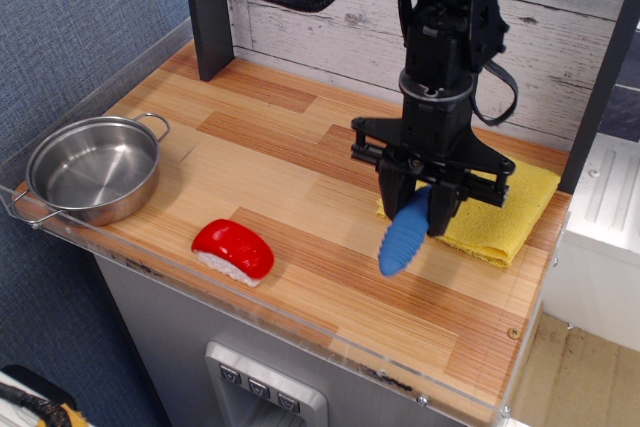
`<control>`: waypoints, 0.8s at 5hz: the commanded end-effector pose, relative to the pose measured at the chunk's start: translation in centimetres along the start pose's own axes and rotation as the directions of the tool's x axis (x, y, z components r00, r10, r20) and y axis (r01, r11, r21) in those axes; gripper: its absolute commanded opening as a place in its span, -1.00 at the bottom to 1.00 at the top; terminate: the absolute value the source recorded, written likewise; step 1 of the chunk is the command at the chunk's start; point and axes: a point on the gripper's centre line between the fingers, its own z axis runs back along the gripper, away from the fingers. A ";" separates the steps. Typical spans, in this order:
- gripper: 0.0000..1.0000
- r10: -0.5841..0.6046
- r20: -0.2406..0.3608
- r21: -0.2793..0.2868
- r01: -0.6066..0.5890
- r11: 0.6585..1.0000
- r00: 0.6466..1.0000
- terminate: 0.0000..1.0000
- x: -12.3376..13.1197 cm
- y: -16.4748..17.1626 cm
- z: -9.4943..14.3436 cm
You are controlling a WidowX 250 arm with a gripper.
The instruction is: Place the spatula on the yellow cloth.
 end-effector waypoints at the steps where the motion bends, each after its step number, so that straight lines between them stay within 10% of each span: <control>1: -1.00 -0.458 0.129 0.013 0.461 0.887 0.879 -1.00 3.3 -0.1 1.9; 3: -1.00 -0.783 0.103 -0.007 0.788 0.616 0.613 -1.00 5.7 -0.4 0.6; 4: -1.00 -0.791 0.098 -0.004 0.795 0.606 0.604 -1.00 6.1 -0.6 -0.1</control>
